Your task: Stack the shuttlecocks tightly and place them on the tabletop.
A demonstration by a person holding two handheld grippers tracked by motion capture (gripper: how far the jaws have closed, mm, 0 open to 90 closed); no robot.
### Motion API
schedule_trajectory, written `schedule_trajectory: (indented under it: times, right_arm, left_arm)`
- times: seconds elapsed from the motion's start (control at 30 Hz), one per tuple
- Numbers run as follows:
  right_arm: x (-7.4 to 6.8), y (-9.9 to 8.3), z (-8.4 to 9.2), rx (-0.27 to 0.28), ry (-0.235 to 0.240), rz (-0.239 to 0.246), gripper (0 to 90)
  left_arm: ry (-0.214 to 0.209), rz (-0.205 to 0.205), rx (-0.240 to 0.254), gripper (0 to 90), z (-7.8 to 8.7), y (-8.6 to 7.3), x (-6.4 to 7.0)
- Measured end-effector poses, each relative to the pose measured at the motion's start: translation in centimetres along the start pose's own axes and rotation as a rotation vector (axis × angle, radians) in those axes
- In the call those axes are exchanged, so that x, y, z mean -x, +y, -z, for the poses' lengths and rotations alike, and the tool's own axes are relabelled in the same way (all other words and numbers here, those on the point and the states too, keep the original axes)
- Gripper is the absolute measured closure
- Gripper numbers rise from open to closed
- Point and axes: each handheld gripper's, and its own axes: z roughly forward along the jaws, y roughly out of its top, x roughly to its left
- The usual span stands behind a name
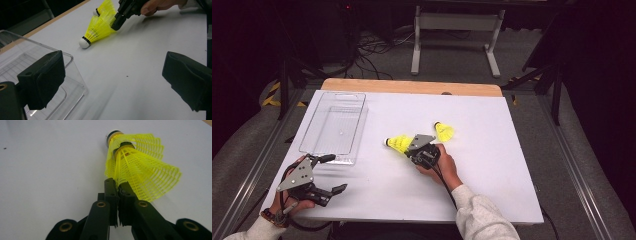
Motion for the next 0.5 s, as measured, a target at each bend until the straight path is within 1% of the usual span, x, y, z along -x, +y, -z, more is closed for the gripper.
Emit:
schedule_trajectory:
  times: [0.2,0.37,0.43,0.5]
  right_arm:
    - [-0.01,-0.07,-0.01,-0.007,-0.002,-0.008,84.0]
    - [0.04,-0.11,0.18,-0.007,-0.018,-0.011,78.6]
    - [0.06,-0.14,0.34,-0.006,-0.015,-0.018,76.0]
    - [0.11,-0.15,0.52,-0.004,-0.018,-0.022,75.7]
  left_arm:
    - [0.001,0.001,0.003,5.4,0.0,0.01,0.03]
    - [0.0,0.001,0.003,5.4,0.01,0.01,0.03]
    - [0.0,0.0,0.003,5.4,0.03,0.01,0.04]
    - [0.0,0.001,0.003,5.4,0.03,0.01,0.04]
